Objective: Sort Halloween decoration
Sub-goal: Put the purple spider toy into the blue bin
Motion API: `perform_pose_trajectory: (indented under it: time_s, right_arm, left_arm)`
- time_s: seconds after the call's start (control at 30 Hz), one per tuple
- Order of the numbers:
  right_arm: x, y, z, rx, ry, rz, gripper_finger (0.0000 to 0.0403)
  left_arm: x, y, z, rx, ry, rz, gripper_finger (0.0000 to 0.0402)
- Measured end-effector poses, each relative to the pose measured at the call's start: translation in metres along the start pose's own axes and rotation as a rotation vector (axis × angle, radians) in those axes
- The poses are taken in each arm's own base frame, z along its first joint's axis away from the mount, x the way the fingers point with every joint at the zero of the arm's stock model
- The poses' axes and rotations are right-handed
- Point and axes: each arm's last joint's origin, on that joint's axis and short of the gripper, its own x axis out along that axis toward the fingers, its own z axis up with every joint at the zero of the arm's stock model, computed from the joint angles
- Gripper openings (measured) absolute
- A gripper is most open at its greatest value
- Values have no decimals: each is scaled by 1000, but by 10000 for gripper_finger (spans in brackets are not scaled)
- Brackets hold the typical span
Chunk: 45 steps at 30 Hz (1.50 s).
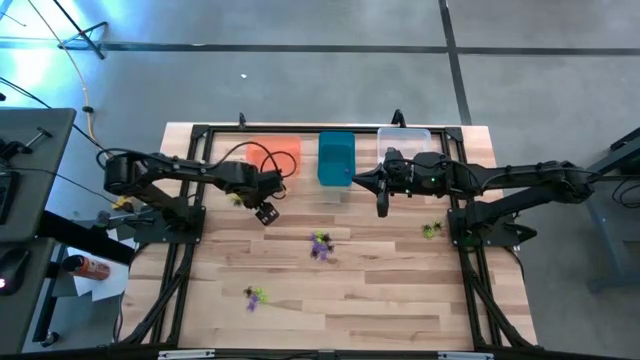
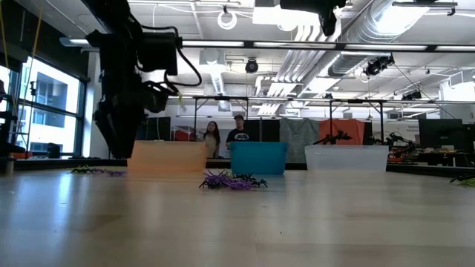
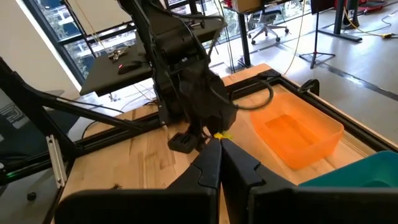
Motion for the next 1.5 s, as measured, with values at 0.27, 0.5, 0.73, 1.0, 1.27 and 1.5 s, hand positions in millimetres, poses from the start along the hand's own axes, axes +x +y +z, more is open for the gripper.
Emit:
perform_pose_trajectory:
  time_s: [0.27, 0.5, 0.73, 1.0, 1.27, 1.5]
  right_arm:
    - [0, 0, 0, 1, 1, 0, 0]
    - [0, 0, 0, 16, 3, -1, 0]
    - [0, 0, -1, 15, 6, -2, 0]
    - [0, 0, -1, 7, 9, -3, 0]
    - [0, 0, -1, 6, 14, -4, 0]
    - [0, 0, -1, 6, 13, -7, 0]
  left_arm:
    - [29, -6, 5, 7, 67, 50, 232]
    - [39, -7, 4, 6, 101, 84, 213]
    - [30, -6, 4, 2, 47, 84, 38]
    - [4, -1, 3, -16, -49, 50, 2]
    - [-28, 12, 1, 30, -191, 71, 5]
    - [-46, 51, 1, -64, -203, 155, 28]
